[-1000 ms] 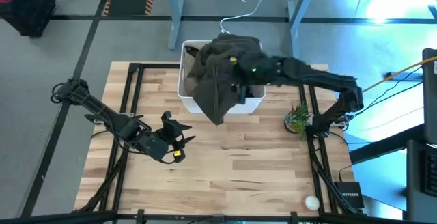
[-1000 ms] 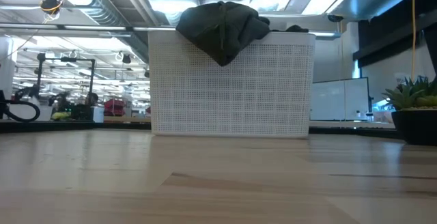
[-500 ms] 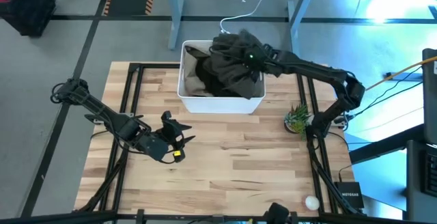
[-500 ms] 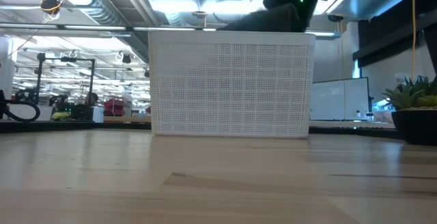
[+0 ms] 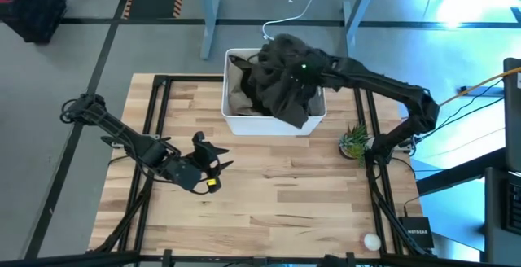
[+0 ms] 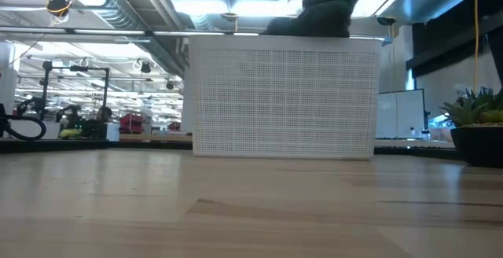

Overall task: Sort clothes
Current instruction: Put the black jacket into the white laundry bin, then return to Home Position

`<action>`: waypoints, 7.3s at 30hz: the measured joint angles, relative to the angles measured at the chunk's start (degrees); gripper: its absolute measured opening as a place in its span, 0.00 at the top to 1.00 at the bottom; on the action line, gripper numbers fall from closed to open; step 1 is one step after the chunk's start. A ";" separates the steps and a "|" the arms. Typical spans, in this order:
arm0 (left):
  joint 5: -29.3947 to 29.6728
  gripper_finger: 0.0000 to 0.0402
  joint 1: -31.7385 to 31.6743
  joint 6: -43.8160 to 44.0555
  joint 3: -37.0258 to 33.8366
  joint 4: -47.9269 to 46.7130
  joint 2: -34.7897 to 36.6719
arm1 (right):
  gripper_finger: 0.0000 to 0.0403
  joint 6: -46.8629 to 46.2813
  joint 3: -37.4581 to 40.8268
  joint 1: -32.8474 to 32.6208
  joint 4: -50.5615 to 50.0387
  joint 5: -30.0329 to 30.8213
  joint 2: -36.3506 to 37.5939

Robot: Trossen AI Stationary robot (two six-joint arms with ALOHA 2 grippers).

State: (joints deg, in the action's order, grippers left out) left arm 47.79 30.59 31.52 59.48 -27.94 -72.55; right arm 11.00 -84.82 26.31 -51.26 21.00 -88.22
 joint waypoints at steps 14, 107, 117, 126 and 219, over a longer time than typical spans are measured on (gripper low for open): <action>-0.13 0.57 1.06 -5.07 -0.16 0.10 -0.02 | 0.56 -3.58 -14.35 -17.43 -5.03 -2.05 6.60; -20.40 0.99 -18.28 -25.94 -58.90 31.77 72.32 | 0.92 -18.25 84.40 -25.93 60.83 -21.61 76.13; -16.94 0.99 -18.37 -25.93 -58.90 31.85 72.32 | 0.92 -18.21 84.40 -25.93 55.50 -20.07 76.10; -16.92 0.99 -18.36 -25.96 -58.93 31.85 72.32 | 0.92 -18.20 84.40 -25.93 54.07 -20.07 76.10; -16.92 0.99 -18.36 -25.96 -58.95 31.87 72.32 | 0.92 -18.16 84.42 -25.93 54.11 -20.09 76.10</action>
State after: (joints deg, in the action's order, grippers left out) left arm 30.87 12.23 5.56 0.54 3.92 -0.23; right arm -7.16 -0.40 0.38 2.85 0.91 -12.12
